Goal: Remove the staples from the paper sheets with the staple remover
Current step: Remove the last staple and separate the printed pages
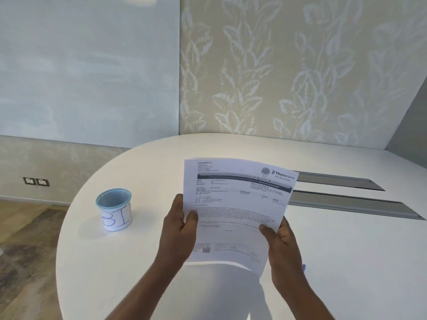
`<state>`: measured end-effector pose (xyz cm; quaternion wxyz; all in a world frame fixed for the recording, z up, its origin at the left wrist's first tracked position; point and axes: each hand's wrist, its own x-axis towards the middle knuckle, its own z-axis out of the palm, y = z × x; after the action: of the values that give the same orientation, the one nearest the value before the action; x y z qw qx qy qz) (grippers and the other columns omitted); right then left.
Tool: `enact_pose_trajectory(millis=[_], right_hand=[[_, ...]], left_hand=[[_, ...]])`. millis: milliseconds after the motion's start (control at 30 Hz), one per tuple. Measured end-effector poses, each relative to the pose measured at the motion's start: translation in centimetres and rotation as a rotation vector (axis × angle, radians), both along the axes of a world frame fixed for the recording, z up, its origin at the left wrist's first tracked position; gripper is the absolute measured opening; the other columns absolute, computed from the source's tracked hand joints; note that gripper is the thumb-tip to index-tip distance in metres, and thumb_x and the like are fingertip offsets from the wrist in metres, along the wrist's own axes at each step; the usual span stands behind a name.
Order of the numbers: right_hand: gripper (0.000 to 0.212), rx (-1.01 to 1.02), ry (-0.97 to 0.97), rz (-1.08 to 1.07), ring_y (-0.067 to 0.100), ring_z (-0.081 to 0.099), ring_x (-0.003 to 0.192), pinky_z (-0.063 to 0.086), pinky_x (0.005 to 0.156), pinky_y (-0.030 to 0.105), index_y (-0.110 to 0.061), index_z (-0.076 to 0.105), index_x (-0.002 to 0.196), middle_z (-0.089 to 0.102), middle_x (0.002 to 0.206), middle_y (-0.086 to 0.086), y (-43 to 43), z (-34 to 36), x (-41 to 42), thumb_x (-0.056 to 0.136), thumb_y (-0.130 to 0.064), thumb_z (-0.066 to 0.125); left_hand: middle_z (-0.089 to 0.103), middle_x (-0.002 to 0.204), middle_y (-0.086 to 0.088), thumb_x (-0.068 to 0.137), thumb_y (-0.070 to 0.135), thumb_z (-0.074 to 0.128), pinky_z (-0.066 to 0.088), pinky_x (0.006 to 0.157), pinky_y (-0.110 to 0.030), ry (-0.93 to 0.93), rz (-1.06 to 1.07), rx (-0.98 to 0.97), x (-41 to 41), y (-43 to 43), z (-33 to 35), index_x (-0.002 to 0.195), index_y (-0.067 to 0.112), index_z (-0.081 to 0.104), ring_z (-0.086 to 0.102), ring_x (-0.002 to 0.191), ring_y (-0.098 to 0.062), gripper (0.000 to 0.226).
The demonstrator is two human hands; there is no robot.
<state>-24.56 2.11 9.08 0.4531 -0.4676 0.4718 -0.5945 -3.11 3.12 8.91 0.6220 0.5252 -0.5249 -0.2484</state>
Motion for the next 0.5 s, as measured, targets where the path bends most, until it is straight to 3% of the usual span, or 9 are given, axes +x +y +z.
enact_pose_trajectory(millis=[67, 167, 267, 333, 433, 500], right_hand=[[0.04, -0.047, -0.001, 0.0, 0.017, 0.071, 0.101, 0.054, 0.086, 0.037, -0.029, 0.066, 0.121, 0.078, 0.111, -0.007, -0.2, 0.7, 0.0, 0.099, 0.003, 0.054], [0.037, -0.058, -0.005, -0.016, 0.006, 0.071, 0.091, 0.051, 0.079, 0.029, -0.026, 0.067, 0.113, 0.078, 0.103, -0.013, -0.1, 0.6, 0.1, 0.1, 0.005, 0.052], [0.033, -0.015, -0.017, -0.004, 0.016, 0.071, 0.093, 0.052, 0.079, 0.029, -0.02, 0.067, 0.108, 0.079, 0.101, -0.006, 0.1, -0.6, 0.1, 0.101, 0.006, 0.048], [0.031, -0.017, -0.016, -0.004, 0.016, 0.07, 0.093, 0.053, 0.076, 0.024, -0.02, 0.067, 0.108, 0.079, 0.102, -0.003, 0.1, -0.9, 0.0, 0.103, 0.003, 0.047], [0.03, -0.03, 0.015, 0.0, 0.01, 0.071, 0.091, 0.054, 0.075, 0.023, -0.024, 0.067, 0.107, 0.078, 0.104, -0.006, -0.1, -0.7, -0.2, 0.105, -0.001, 0.046], [0.03, -0.041, 0.025, 0.004, 0.007, 0.071, 0.092, 0.052, 0.079, 0.026, -0.025, 0.067, 0.108, 0.078, 0.105, -0.008, -0.2, -0.5, -0.3, 0.106, -0.002, 0.047]], left_hand=[[0.072, 0.096, 0.018, 0.087, 0.018, 0.046, 0.05, 0.066, -0.011, -0.003, 0.015, -0.031, 0.1, -0.1, 0.5, 0.103, 0.028, 0.058, 0.067, 0.087, -0.003, 0.022], [0.071, 0.091, 0.018, 0.086, 0.017, 0.045, 0.047, 0.063, -0.01, 0.01, 0.041, -0.029, -0.1, 0.1, 0.2, 0.097, 0.025, 0.055, 0.065, 0.08, -0.001, 0.017], [0.073, 0.092, 0.022, 0.087, 0.018, 0.044, 0.047, 0.064, -0.009, 0.043, 0.042, 0.012, -0.5, 0.6, -1.2, 0.098, 0.025, 0.055, 0.067, 0.083, 0.0, 0.017], [0.073, 0.093, 0.02, 0.09, 0.023, 0.046, 0.05, 0.067, -0.018, 0.038, 0.06, 0.0, -0.5, 0.7, -1.4, 0.1, 0.025, 0.054, 0.068, 0.085, -0.004, 0.013], [0.073, 0.099, 0.021, 0.097, 0.031, 0.05, 0.053, 0.07, -0.024, 0.0, 0.093, -0.095, -0.1, 0.7, 0.6, 0.107, 0.028, 0.054, 0.071, 0.089, -0.006, 0.011], [0.073, 0.103, 0.026, 0.101, 0.027, 0.055, 0.051, 0.071, -0.016, -0.066, 0.144, -0.18, 0.5, 0.5, 2.7, 0.12, 0.03, 0.054, 0.071, 0.089, -0.003, 0.019]])
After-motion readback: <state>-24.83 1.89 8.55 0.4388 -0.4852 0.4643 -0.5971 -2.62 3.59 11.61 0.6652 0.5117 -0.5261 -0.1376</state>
